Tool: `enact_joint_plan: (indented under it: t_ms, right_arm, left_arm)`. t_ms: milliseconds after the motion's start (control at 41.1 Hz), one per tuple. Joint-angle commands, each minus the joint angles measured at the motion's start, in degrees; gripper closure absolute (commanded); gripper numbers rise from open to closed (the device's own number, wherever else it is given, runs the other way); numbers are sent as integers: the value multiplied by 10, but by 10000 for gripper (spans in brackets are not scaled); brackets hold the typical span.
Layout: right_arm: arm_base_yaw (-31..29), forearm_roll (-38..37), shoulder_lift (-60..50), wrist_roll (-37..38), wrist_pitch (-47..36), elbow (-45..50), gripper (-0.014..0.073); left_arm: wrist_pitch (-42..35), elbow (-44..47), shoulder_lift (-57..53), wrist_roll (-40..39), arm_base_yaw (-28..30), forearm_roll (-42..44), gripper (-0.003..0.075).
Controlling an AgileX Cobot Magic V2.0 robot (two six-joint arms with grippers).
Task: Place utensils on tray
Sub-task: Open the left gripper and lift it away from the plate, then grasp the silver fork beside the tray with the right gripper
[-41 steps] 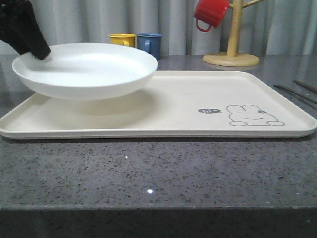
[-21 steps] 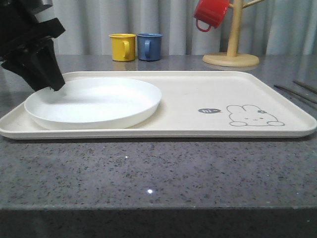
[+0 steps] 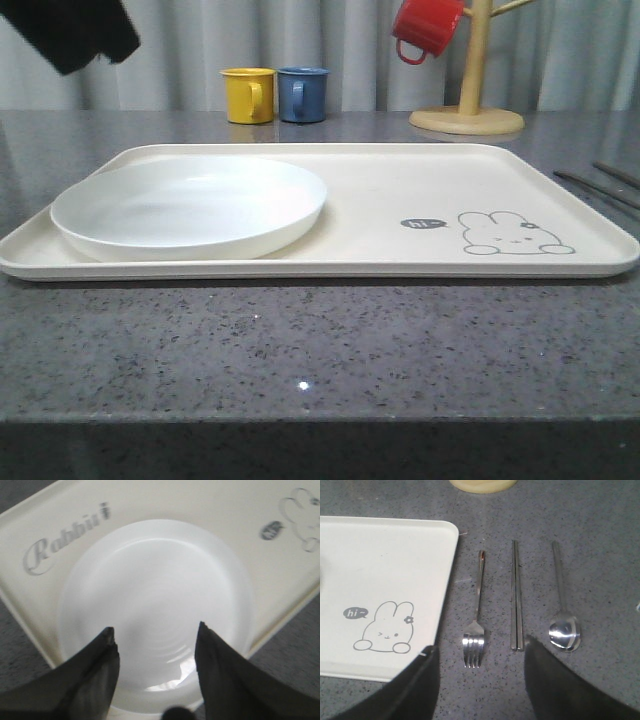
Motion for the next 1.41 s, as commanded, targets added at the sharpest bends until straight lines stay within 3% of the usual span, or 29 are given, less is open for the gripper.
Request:
enact_joint_plan:
  t_ms: [0, 170, 316, 584, 852, 1047, 1388]
  right_arm:
    - [0, 1, 5, 0, -35, -18, 179]
    - [0, -1, 5, 0, -37, -18, 179]
    - [0, -8, 5, 0, -44, -18, 179]
    - [0, -7, 5, 0, -41, -18, 179]
    - [0, 10, 20, -11, -8, -40, 179]
    - [9, 14, 110, -22, 92, -113, 179]
    - [32, 14, 305, -22, 181, -231, 179]
  left_arm:
    - [-11, 9, -74, -37, -80, 48, 372]
    - [-21, 75, -175, -196, -203, 222, 372]
    - [-35, 141, -266, -293, -246, 264, 372]
    - [-67, 236, -395, -295, -249, 264, 372]
    - [-72, 248, -425, -295, -249, 264, 372]
    - [-73, 248, -424, -295, -249, 264, 372]
    - [-73, 248, -424, -295, -249, 264, 372]
